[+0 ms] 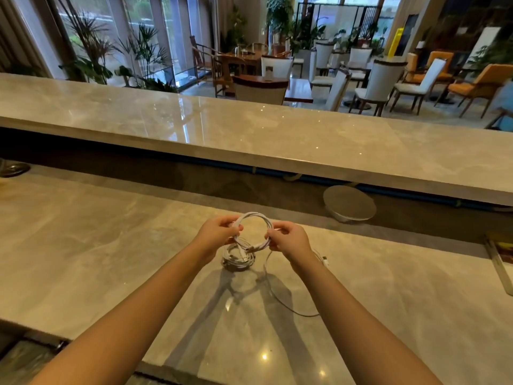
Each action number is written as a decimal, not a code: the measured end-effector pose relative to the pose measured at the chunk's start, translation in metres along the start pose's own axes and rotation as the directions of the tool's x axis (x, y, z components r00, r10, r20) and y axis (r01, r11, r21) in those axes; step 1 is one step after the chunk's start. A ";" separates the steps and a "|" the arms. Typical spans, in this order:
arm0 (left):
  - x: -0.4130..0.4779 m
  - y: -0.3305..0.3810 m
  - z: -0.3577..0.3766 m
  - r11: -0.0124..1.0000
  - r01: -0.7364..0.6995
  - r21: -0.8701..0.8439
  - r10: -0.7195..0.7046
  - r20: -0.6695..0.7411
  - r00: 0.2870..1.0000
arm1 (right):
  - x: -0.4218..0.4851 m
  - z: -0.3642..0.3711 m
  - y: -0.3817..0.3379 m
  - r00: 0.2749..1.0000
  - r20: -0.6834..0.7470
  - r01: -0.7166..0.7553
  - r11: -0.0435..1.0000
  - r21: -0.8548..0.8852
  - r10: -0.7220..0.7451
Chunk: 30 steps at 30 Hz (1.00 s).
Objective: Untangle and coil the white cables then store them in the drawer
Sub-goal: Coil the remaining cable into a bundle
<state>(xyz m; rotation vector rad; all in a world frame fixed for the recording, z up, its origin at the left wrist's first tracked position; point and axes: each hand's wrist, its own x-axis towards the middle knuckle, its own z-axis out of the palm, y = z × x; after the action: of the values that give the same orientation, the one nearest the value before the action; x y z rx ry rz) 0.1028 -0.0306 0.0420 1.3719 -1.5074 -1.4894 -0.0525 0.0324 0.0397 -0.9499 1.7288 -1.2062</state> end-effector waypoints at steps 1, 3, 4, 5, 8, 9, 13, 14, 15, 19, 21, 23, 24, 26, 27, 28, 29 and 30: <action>0.009 -0.008 -0.003 0.999 0.010 0.041 -0.009 -0.031 0.999 | 0.007 0.007 0.005 1.000 -0.002 -0.014 1.000 -0.016 0.014; 0.024 -0.026 -0.009 0.992 0.021 0.128 -0.011 -0.083 0.997 | 0.019 0.022 0.018 0.999 -0.005 -0.050 0.998 -0.041 0.050; 0.030 -0.034 -0.011 0.984 0.023 0.174 -0.004 -0.105 0.994 | 0.025 0.029 0.025 0.997 -0.009 -0.072 0.996 -0.054 0.071; 0.037 -0.043 -0.012 0.977 0.026 0.213 0.001 -0.126 0.992 | 0.031 0.036 0.034 0.996 -0.021 -0.086 0.993 -0.075 0.085; 0.049 -0.064 -0.011 0.956 0.056 0.286 -0.005 -0.178 0.984 | 0.046 0.051 0.059 0.994 -0.046 -0.104 0.980 -0.172 0.097; 0.053 -0.070 -0.009 0.953 0.067 0.297 -0.010 -0.189 0.982 | 0.051 0.056 0.067 0.993 -0.054 -0.114 0.975 -0.193 0.106; 0.064 -0.091 -0.005 0.931 0.044 0.363 0.032 -0.202 0.979 | 0.060 0.067 0.084 0.987 -0.098 -0.144 0.967 -0.209 0.126; 0.065 -0.093 -0.006 0.923 0.034 0.384 0.049 -0.205 0.977 | 0.062 0.068 0.085 0.987 -0.099 -0.141 0.966 -0.216 0.122; 0.066 -0.094 -0.005 0.915 0.024 0.403 0.064 -0.204 0.977 | 0.064 0.070 0.086 0.988 -0.100 -0.137 0.964 -0.229 0.117; 0.069 -0.092 -0.006 0.846 0.014 0.533 0.107 -0.194 0.975 | 0.064 0.059 0.084 0.992 -0.076 -0.113 0.975 -0.192 0.100; 0.065 -0.082 -0.001 0.812 -0.034 0.583 0.186 -0.203 0.961 | 0.061 0.037 0.080 0.996 -0.063 -0.075 0.984 -0.165 0.065; 0.054 -0.069 0.015 0.749 -0.169 0.641 0.327 -0.135 0.936 | 0.057 0.005 0.074 0.999 -0.041 0.002 0.976 -0.219 -0.011; 0.045 -0.062 0.027 0.721 -0.254 0.645 0.378 -0.057 0.924 | 0.054 -0.013 0.074 0.999 -0.016 0.035 0.961 -0.276 -0.041; 0.026 -0.056 0.053 0.665 -0.442 0.602 0.398 0.214 0.892 | 0.044 -0.049 0.077 0.996 0.075 0.071 0.897 -0.436 -0.042; 0.017 -0.058 0.067 0.613 -0.539 0.577 0.365 0.398 0.842 | 0.037 -0.065 0.082 0.992 0.127 0.075 0.855 -0.514 -0.011; 0.010 -0.063 0.080 0.545 -0.625 0.559 0.301 0.565 0.768 | 0.029 -0.080 0.089 0.984 0.177 0.072 0.814 -0.577 0.038; 0.004 -0.070 0.092 0.470 -0.691 0.548 0.224 0.684 0.695 | 0.020 -0.092 0.095 0.971 0.220 0.069 0.783 -0.618 0.088; 0.000 -0.079 0.102 0.405 -0.732 0.547 0.158 0.747 0.646 | 0.010 -0.101 0.102 0.956 0.265 0.074 0.762 -0.643 0.130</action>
<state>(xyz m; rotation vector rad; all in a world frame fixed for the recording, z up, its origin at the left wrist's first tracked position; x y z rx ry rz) 0.0278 0.0159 -0.0518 0.6625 -3.0092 -0.7860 -0.1615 0.0854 -0.0374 -1.4172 1.9265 -0.3748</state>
